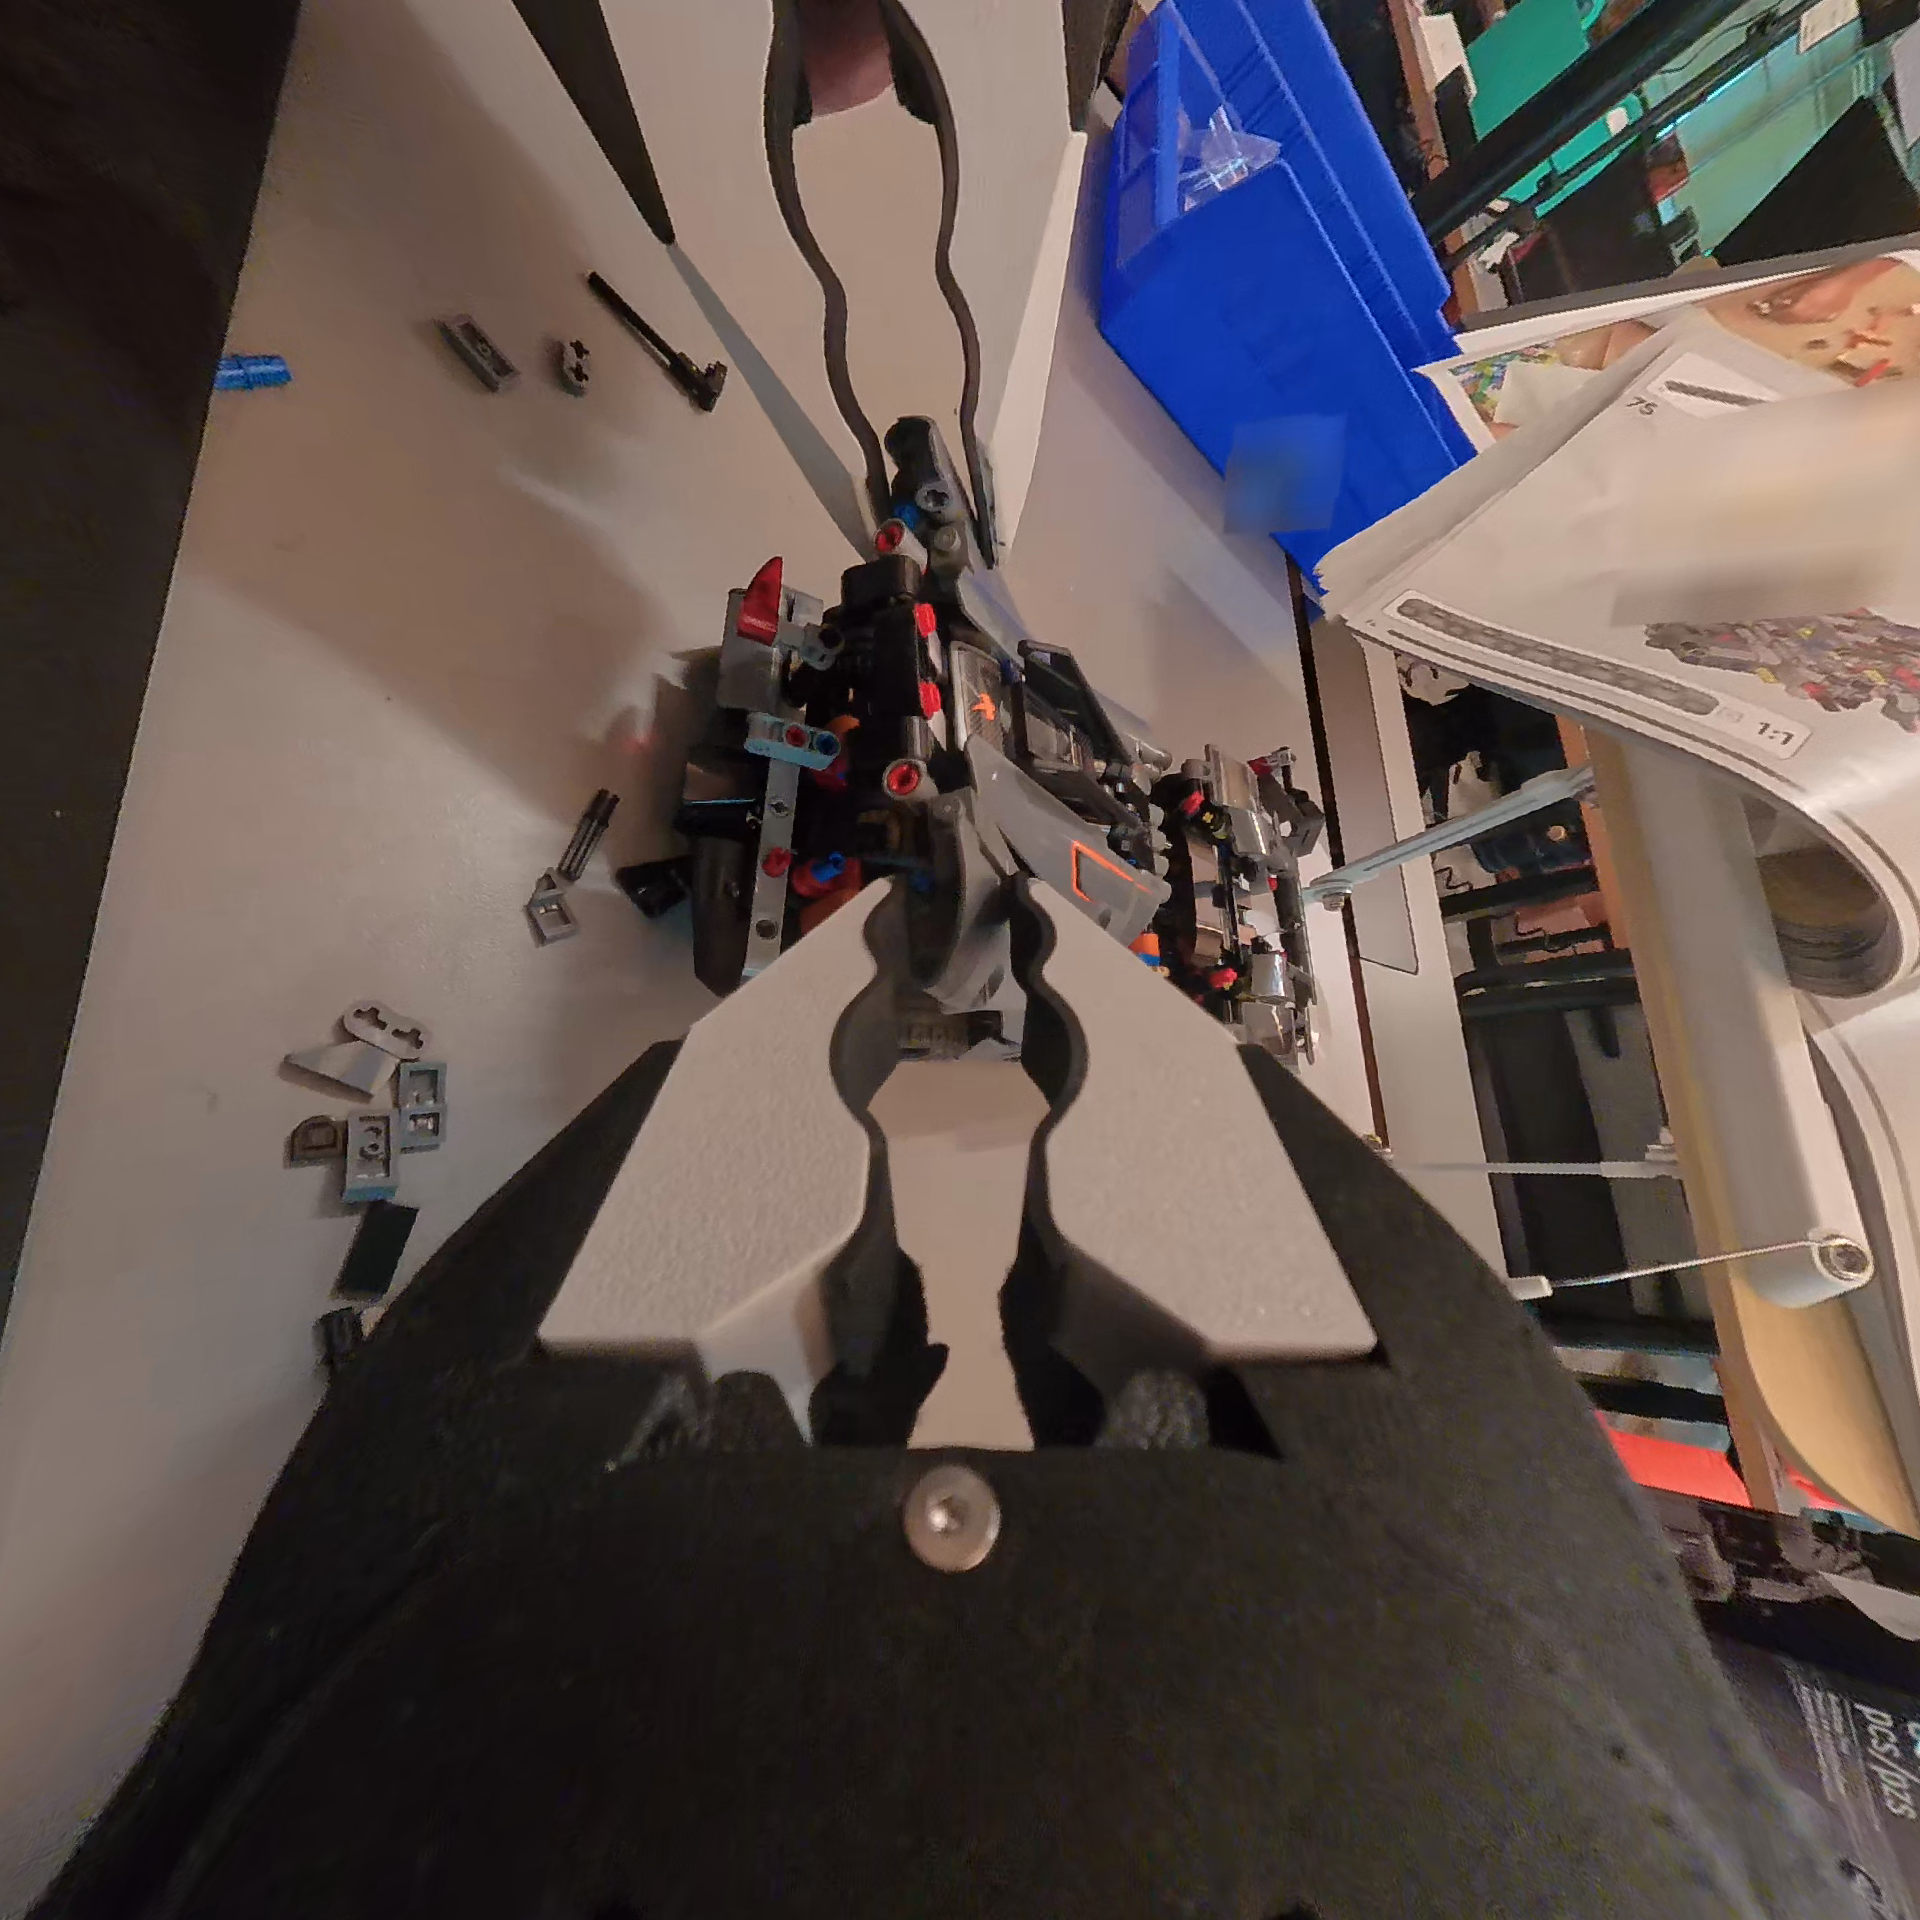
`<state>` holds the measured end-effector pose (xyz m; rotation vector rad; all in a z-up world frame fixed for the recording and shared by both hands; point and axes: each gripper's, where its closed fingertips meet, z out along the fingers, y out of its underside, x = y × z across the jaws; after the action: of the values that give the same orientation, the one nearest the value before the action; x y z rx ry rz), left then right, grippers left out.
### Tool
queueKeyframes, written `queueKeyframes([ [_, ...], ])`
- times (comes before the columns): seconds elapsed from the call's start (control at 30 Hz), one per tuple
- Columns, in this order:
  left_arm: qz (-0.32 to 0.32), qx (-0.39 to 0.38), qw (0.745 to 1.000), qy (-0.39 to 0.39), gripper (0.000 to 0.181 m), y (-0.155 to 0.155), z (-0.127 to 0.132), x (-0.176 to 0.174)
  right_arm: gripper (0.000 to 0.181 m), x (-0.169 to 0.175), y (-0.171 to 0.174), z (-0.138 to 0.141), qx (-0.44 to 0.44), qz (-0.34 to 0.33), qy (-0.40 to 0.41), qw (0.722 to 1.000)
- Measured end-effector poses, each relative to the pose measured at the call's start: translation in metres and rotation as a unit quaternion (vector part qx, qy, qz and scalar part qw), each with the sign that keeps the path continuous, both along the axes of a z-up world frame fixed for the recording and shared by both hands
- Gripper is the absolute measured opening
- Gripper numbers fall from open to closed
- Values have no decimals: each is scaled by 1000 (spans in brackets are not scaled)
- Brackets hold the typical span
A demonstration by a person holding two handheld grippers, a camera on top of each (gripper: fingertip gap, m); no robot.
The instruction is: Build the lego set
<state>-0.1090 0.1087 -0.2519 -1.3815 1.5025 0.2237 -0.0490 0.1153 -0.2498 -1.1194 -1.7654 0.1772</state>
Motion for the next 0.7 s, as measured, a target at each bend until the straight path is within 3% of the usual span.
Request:
queueKeyframes([
  [0.7, -2, 6, 1000, -12, 14, 2, 4, -2, 18, -3, 1, 2, -16, 7, 19, 1000],
])
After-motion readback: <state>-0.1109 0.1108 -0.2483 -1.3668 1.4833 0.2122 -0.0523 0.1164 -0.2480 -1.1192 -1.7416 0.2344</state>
